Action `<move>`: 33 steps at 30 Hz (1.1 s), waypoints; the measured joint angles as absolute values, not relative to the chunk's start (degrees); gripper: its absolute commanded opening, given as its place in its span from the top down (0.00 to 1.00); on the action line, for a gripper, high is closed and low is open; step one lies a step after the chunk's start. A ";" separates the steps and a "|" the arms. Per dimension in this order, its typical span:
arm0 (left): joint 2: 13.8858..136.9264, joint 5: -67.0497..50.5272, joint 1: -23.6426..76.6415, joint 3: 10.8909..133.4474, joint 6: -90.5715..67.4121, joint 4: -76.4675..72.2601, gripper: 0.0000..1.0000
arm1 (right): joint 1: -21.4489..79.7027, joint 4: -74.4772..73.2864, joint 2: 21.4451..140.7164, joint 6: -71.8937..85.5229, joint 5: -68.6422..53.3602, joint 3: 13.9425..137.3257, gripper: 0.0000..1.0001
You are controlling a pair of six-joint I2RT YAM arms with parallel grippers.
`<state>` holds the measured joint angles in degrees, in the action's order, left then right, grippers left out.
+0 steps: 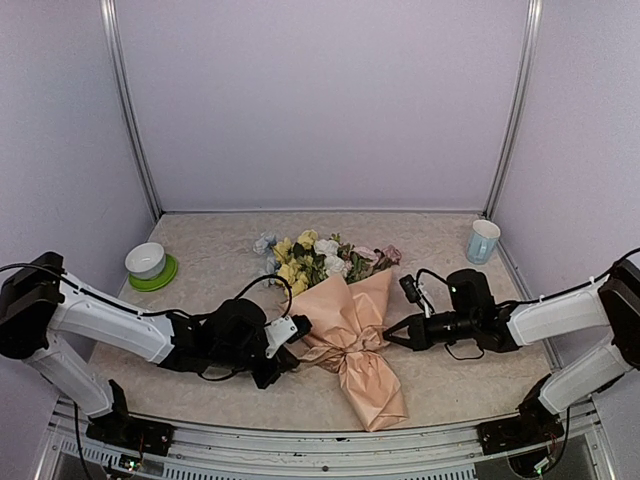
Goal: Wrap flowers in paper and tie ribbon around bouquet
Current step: Tie the half-tied ribbon around the folded bouquet.
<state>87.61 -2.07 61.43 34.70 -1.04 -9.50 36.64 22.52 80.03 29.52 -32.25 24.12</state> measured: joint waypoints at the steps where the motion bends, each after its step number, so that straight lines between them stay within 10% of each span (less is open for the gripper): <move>1: 86.80 -1.78 61.41 34.96 -0.86 -9.80 1.00 | 36.64 22.52 80.01 29.71 -32.60 24.10 1.00; 33: 114.02 -0.10 50.83 69.84 9.30 -7.14 1.00 | 60.93 16.73 71.44 45.17 -29.63 17.58 1.00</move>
<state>114.02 -0.10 50.83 69.84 9.30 -7.14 60.93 16.73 71.44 45.17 -29.63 17.58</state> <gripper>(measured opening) 0.007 0.006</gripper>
